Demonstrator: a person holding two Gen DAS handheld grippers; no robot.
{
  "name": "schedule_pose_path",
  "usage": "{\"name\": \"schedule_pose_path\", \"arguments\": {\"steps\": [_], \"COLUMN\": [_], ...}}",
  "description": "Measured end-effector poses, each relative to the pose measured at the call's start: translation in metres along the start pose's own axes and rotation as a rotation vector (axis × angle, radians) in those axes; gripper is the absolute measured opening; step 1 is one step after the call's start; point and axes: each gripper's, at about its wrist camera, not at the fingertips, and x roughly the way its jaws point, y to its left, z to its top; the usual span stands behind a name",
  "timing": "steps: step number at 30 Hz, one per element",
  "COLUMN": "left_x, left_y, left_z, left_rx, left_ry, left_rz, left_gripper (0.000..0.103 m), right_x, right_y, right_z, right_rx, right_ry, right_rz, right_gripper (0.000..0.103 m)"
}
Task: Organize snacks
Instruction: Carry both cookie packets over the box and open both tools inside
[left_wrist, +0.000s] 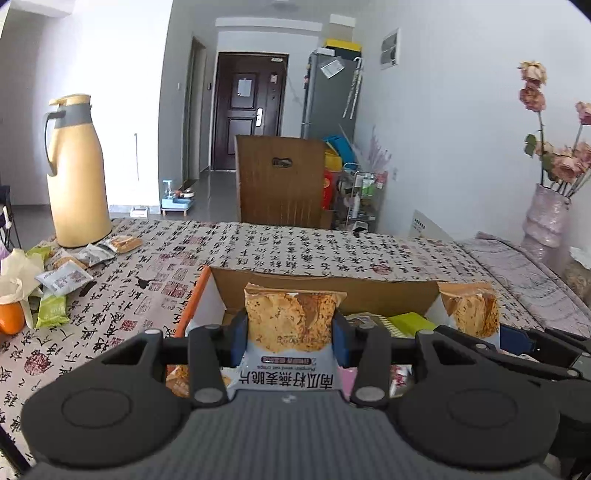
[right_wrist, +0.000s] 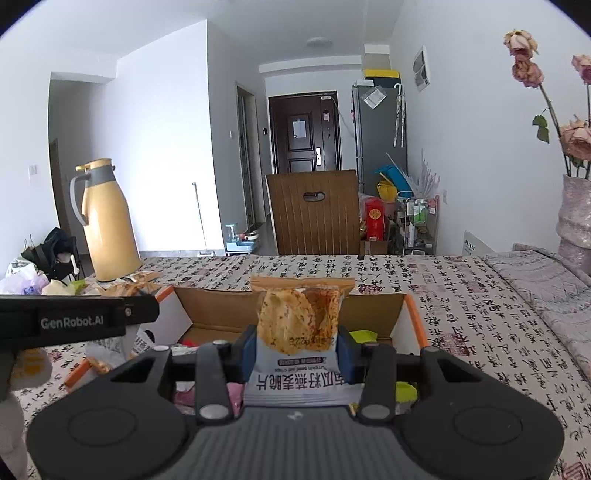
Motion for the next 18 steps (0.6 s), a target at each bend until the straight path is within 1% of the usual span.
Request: {"name": "schedule_pose_path", "arguments": {"steps": [6,10,12,13,14,15,16,17,18], "left_x": [0.02,0.026,0.025,0.023,0.021,0.019,0.016,0.013,0.011], "left_y": [0.009,0.014,0.016,0.017,0.017,0.018,0.018,0.017,0.017], "left_z": [-0.007,-0.011,-0.012,-0.012,-0.012,-0.011,-0.011,-0.011,-0.011], "left_rx": [-0.019,-0.037,-0.046,-0.049,-0.052,-0.054,-0.055,-0.058,-0.064], "left_ry": [0.033,0.051,0.046,0.041,0.031,0.017,0.004,-0.007,-0.02], "left_rz": [0.001,-0.001,0.001,0.002,0.006,0.015,0.026,0.033,0.04], "left_gripper": [0.045,0.046,0.052,0.061,0.073,0.079,0.089,0.097,0.101], "right_x": [0.021,0.03,0.03,0.03,0.029,0.028,0.027,0.025,0.023], "right_y": [-0.002,-0.005,-0.006,-0.007,-0.007,-0.007,-0.008,-0.008,-0.009], "right_z": [-0.007,-0.013,-0.015,-0.016,-0.017,-0.016,-0.016,-0.016,-0.016], "right_rx": [0.008,0.022,0.028,0.029,0.031,0.033,0.035,0.037,0.041], "right_ry": [0.03,0.051,0.056,0.055,0.055,0.053,0.047,0.04,0.032], "right_rz": [0.01,0.02,0.027,0.031,0.036,0.037,0.034,0.03,0.026], "right_gripper": [0.042,0.043,0.047,0.047,0.051,0.062,0.069,0.082,0.091]}}
